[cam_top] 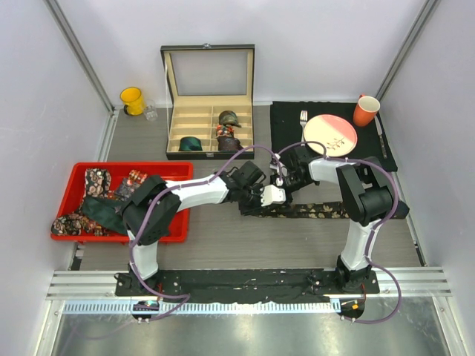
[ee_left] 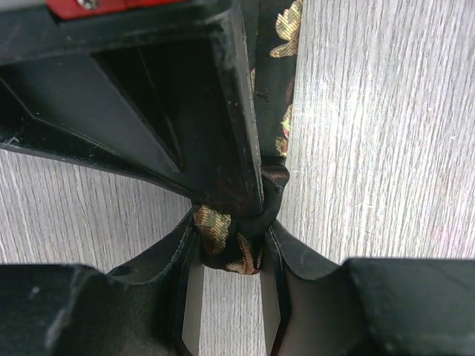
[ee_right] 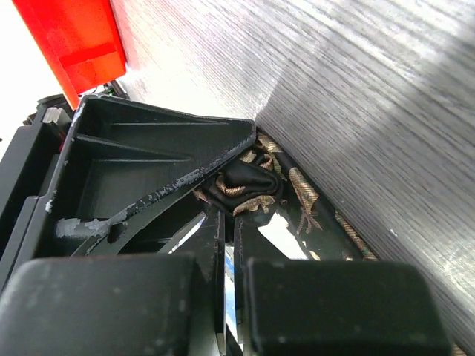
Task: Roll the ties
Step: Roll the tie at the center of the board.
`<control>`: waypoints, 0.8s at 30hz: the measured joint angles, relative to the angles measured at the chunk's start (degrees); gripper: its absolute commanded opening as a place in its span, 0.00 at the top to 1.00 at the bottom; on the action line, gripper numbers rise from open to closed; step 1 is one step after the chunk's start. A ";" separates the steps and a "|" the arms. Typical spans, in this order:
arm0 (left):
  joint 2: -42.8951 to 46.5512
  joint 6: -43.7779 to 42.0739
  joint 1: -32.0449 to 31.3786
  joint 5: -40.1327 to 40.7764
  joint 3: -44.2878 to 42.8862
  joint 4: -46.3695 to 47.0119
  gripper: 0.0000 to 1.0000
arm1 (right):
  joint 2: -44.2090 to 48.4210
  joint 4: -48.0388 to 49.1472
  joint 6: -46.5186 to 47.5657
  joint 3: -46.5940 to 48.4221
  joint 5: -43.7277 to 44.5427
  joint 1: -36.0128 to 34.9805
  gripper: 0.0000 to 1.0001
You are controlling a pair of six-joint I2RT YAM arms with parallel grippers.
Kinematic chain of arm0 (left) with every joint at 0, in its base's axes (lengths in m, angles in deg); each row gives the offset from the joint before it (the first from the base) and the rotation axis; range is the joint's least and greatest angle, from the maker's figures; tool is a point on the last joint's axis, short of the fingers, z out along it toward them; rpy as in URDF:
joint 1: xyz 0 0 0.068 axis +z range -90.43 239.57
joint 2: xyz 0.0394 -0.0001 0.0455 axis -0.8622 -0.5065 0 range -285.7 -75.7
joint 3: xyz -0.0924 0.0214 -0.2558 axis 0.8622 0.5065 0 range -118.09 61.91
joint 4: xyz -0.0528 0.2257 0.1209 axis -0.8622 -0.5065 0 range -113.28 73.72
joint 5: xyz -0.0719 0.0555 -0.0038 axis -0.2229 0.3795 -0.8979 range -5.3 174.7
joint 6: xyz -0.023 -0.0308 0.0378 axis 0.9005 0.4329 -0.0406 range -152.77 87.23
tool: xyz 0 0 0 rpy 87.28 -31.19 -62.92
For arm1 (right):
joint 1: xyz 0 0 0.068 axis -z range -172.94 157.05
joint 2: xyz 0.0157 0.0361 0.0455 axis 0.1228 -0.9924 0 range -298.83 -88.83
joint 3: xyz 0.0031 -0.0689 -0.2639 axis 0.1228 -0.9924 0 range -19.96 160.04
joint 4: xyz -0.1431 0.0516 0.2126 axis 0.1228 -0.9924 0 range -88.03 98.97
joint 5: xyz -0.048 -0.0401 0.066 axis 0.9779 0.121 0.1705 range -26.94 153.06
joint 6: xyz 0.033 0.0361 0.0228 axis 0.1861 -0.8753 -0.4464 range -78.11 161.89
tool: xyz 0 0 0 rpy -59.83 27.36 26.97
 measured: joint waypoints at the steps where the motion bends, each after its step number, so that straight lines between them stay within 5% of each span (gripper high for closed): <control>1: 0.00 0.00 0.00 -0.02 0.00 0.00 0.72 | -0.02 -0.11 0.24 0.00 0.00 0.11 0.99; 5: 0.00 -0.15 0.04 -0.17 0.07 0.26 0.46 | -0.44 -0.79 1.97 0.11 -0.35 0.76 0.99; 8: 0.39 0.26 0.94 -2.21 1.40 1.86 0.39 | -1.46 -2.08 3.76 0.11 -0.33 1.81 0.99; 17: 4.35 4.66 5.11 -12.61 11.58 15.23 0.28 | -6.05 -5.46 7.17 -0.04 -3.63 5.22 0.99; 24: 3.30 7.19 5.09 -17.18 12.79 24.83 0.30 | -7.74 -6.47 10.27 0.33 -5.57 6.45 0.99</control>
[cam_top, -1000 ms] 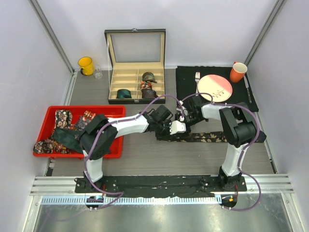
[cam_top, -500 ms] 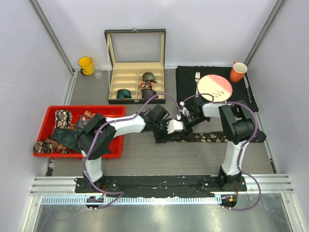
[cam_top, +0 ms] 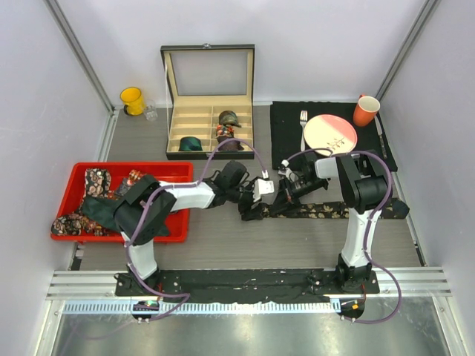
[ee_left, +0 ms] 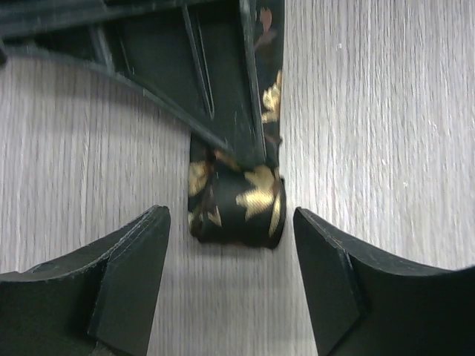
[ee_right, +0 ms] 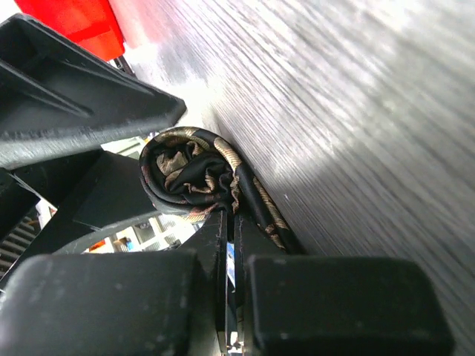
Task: Roll the ties
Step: Roll the tie at the center of the board.
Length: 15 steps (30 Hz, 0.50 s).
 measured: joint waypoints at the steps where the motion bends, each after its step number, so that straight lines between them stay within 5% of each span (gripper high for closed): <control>1: -0.33 0.20 -0.15 -0.26 -0.04 1.01 0.30 | -0.22 -0.20 0.35 0.22 -0.31 0.04 0.99; 4: -2.19 0.17 -0.55 -0.70 -0.39 3.32 0.39 | -0.98 -0.57 1.51 0.85 -1.25 0.07 0.99; 8: -4.02 -1.79 -1.33 -0.42 -1.77 2.82 0.68 | -1.62 -0.66 1.86 1.64 -1.86 -0.04 0.98; 15: -2.97 -5.03 -2.69 3.56 -4.11 -4.81 0.87 | -0.68 -1.20 0.68 1.79 -0.76 -0.17 0.71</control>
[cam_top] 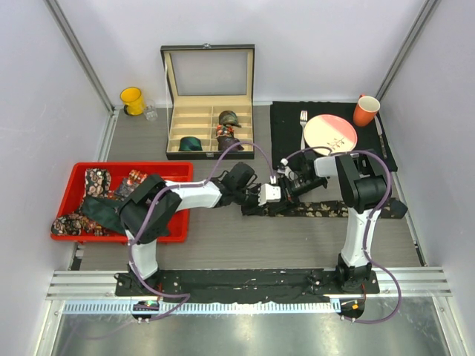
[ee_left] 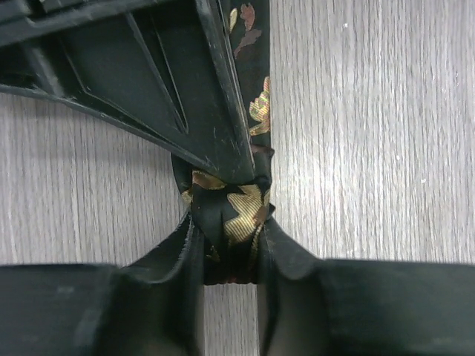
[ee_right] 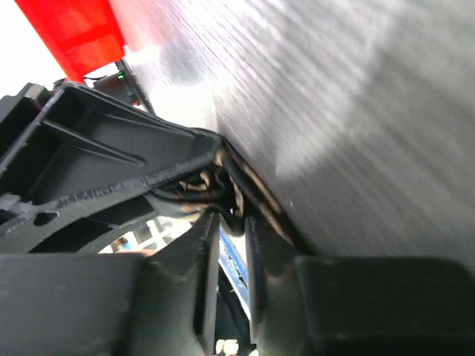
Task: Roll the ties
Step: Roll the tie at the center of the board.
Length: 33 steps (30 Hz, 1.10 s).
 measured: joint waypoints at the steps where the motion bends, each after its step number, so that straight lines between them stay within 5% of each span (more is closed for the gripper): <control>1: 0.39 -0.31 -0.11 0.74 -0.04 -0.90 0.87 | 0.55 -0.35 -0.09 -0.04 0.57 0.02 0.67; 10: 2.29 -0.79 -0.61 5.90 -2.12 -10.82 0.86 | 11.21 -1.42 -2.03 -0.42 4.66 0.02 0.56; 18: 1.01 0.24 -1.03 8.70 -5.55 -15.39 0.78 | 10.19 3.19 -8.79 -0.87 3.91 -5.20 0.53; 23: 0.92 0.72 -1.29 9.53 -5.86 -16.02 0.76 | 7.28 6.14 -11.13 -1.01 4.74 -5.81 0.70; 24: 0.92 0.74 -1.33 9.62 -5.86 -16.04 0.76 | 6.75 6.45 -11.52 -1.01 4.57 -5.81 0.83; 27: 0.87 0.72 -1.44 9.90 -5.86 -16.11 0.71 | 6.03 6.88 -12.46 -0.96 2.97 -5.77 0.99; 33: 0.81 0.44 -1.51 9.84 -5.86 -16.20 0.43 | 5.33 6.10 -9.99 -1.03 3.19 -4.61 0.99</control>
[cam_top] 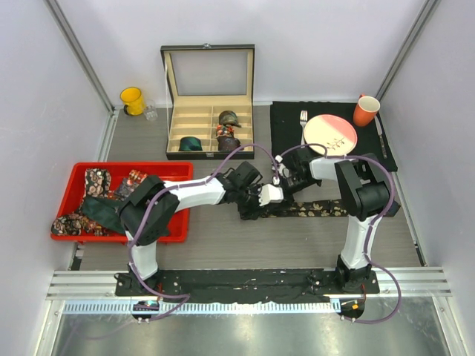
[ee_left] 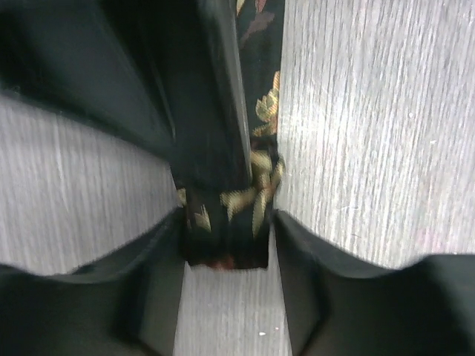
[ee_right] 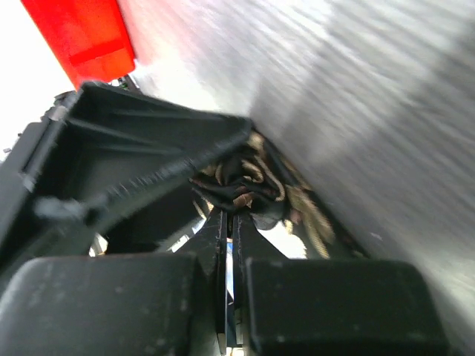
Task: Roll the ties
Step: Roll the tie at the center of the board.
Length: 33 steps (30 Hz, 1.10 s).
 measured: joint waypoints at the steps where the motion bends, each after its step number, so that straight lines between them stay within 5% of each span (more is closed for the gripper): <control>1: -0.02 0.00 0.04 -0.07 0.00 -0.24 0.41 | -0.13 -0.20 0.55 -0.17 0.09 0.39 0.99; 13: 0.09 4.76 1.81 -7.19 3.63 9.38 0.28 | -0.63 -2.95 6.27 -2.45 3.15 4.35 0.99; 20: -0.02 7.08 1.42 -10.05 4.11 18.75 0.31 | -1.16 -2.97 6.29 -2.38 2.82 4.46 0.99; 29: -3.56 3.39 0.22 -9.68 3.13 18.10 0.51 | -1.31 -2.82 6.19 -2.40 2.25 4.52 0.99; 33: -3.54 1.57 -0.04 -8.74 2.38 15.87 0.76 | -1.22 -2.54 6.14 -2.36 2.14 4.50 0.91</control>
